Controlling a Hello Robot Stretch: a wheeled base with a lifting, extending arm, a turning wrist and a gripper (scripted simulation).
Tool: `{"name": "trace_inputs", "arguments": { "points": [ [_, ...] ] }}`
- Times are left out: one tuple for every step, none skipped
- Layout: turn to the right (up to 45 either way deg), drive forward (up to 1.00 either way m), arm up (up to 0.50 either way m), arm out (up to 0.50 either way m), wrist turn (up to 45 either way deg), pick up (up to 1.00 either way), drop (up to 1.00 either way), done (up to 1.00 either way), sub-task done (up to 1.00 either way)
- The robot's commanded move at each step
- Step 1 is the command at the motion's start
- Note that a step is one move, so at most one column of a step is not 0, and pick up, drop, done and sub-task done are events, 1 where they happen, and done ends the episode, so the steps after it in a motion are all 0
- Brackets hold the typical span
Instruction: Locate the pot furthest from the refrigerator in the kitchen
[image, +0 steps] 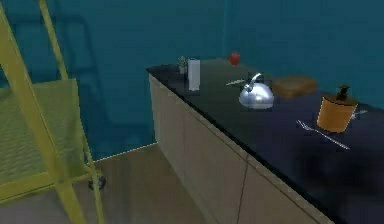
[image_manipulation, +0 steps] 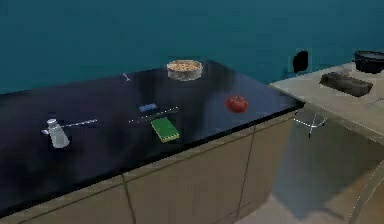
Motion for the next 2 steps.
{"name": "trace_inputs", "arguments": {
  "points": [
    [18.0, 0.0, 0.0, 0.0, 0.0, 0.0, 0.0, 0.0, 0.0],
    [0.0, 0.0, 0.0, 0.0, 0.0, 0.0, 0.0, 1.0, 0.0]
  ]
}}
